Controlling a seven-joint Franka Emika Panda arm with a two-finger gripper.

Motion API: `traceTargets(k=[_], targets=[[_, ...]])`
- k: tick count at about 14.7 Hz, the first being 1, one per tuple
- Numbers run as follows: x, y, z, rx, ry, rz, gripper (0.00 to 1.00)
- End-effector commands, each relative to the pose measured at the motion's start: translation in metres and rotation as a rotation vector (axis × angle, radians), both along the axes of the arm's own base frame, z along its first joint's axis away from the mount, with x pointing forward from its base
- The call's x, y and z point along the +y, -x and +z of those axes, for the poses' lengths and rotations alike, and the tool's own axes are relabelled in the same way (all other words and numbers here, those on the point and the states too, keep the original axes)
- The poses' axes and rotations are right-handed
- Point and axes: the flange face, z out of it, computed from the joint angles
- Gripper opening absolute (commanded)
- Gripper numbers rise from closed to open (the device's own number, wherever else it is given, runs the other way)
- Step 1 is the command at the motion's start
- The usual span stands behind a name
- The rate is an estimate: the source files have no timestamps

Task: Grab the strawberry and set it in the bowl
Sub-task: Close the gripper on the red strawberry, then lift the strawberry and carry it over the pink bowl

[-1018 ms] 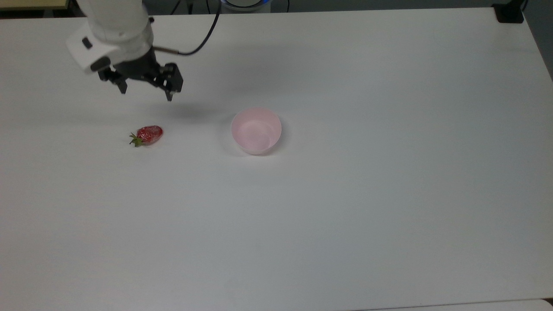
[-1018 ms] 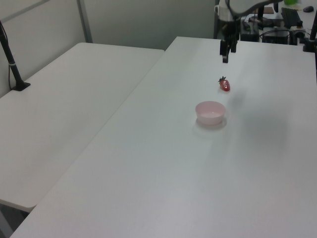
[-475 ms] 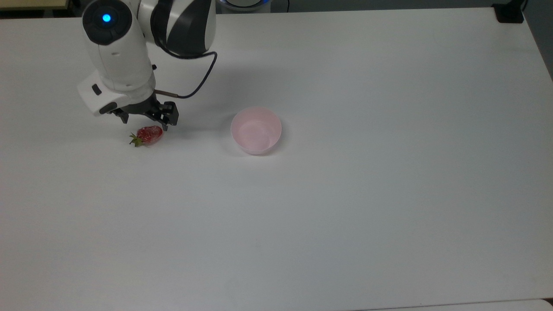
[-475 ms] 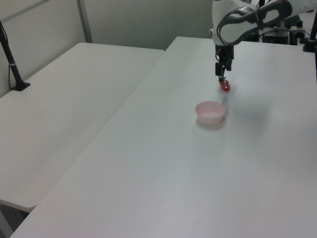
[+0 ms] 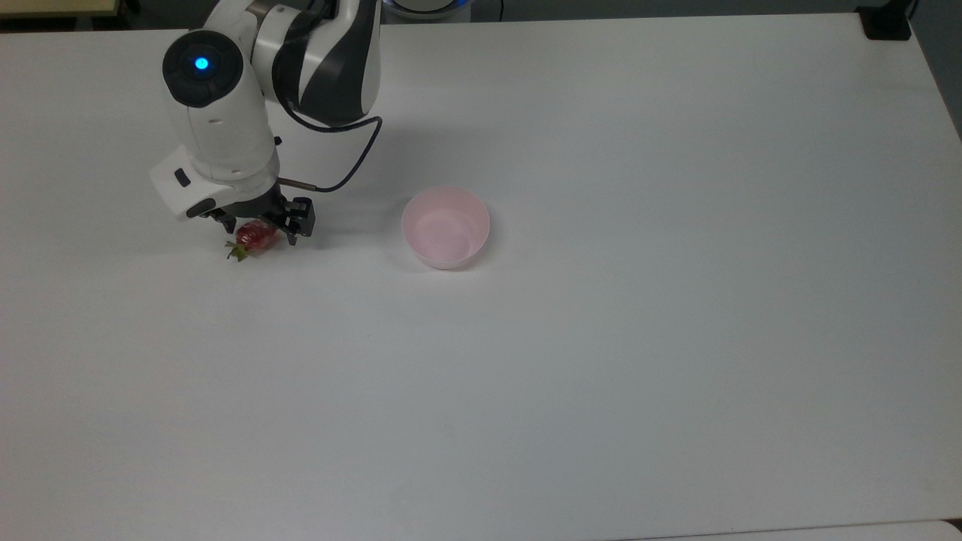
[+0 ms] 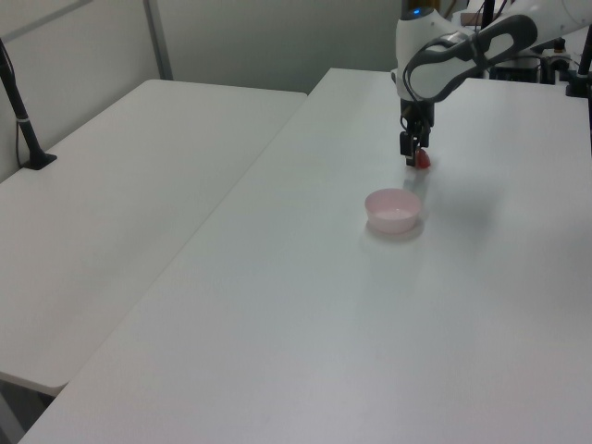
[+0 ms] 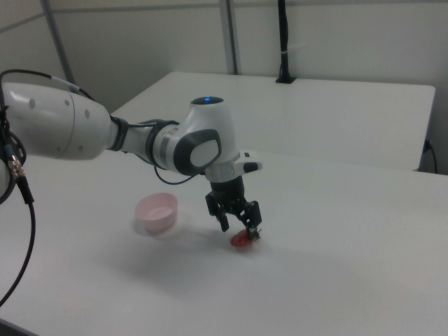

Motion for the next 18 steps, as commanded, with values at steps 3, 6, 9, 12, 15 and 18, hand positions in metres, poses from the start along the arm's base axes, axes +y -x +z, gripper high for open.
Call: traceTargets(k=[3,6,9,12,15,18], targets=[[0.002,0.002,-0.013,-0.009,-0.008,-0.001,0.80],[0.002,0.002,-0.014,-0.009,-0.007,0.009,0.69],[0.001,0.001,-0.014,-0.010,-0.006,0.014,0.54],[-0.001,0.000,-0.005,-0.020,-0.008,0.016,0.50],[-0.002,0.000,0.006,-0.034,-0.011,0.015,0.50],[0.002,-0.004,0.037,-0.040,-0.027,0.013,0.50]])
